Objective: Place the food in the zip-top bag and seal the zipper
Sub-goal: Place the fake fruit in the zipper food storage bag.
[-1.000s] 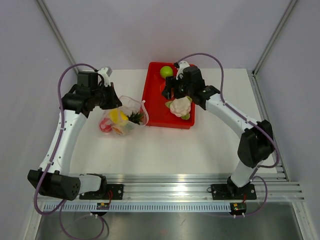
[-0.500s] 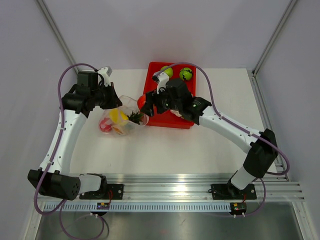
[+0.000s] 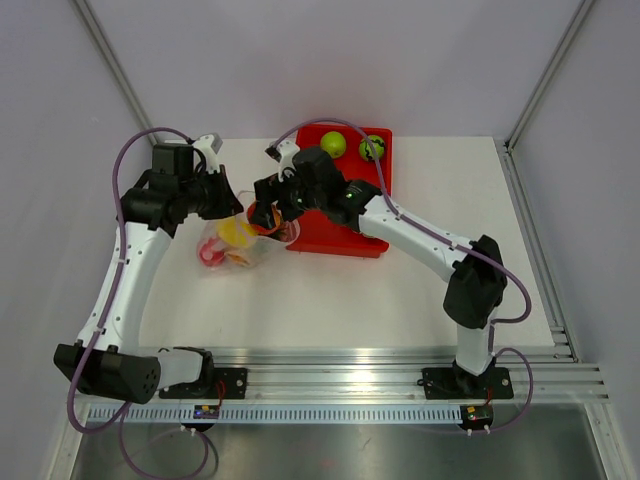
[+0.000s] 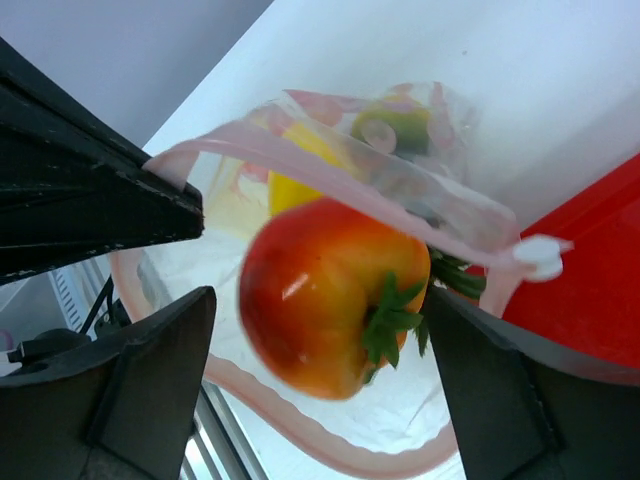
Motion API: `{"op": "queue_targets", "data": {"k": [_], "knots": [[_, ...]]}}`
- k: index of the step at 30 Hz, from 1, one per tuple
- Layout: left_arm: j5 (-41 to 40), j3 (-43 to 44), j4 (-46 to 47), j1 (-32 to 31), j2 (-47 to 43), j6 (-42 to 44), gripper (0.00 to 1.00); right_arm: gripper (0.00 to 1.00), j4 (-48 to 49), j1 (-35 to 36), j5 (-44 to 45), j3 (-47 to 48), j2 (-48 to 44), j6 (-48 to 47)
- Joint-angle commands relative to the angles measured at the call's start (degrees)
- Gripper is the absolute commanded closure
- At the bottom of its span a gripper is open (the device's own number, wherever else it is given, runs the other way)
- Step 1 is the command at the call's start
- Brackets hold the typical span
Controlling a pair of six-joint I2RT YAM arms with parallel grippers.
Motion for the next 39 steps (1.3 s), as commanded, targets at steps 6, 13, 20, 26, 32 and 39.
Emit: {"op": "queue_targets", "data": {"k": [6, 13, 20, 26, 32, 39], "knots": [[2.6, 2.6, 1.9, -0.1, -2.4, -1.3, 1.0, 0.01, -3.2, 2.5, 1.3, 4.7, 0.2, -1.1], [3.4, 2.1, 3.0, -0.1, -2.3, -1.6, 1.0, 0.01, -3.6, 2.4, 2.9, 0.4, -5.5, -1.4], [3.4, 1.3, 3.7, -0.1, -2.2, -1.9, 1.0, 0.13, 2.8, 2.4, 10.6, -10.7, -15.4, 1.1], [3.2, 1.4, 3.9, -0.1, -2.0, -2.0, 1.0, 0.29, 0.8, 2.2, 17.6, -13.7, -14.5, 8.9], [2.8, 1.4, 3.5, -0.1, -2.9, -1.9, 1.0, 0.33, -2.9, 1.9, 19.9, -11.2, -8.5, 10.9], [2.4, 1.1, 3.0, -0.1, -3.7, -1.6, 1.0, 0.87, -1.6, 1.9, 18.7, -11.1, -7.5, 10.7]]}}
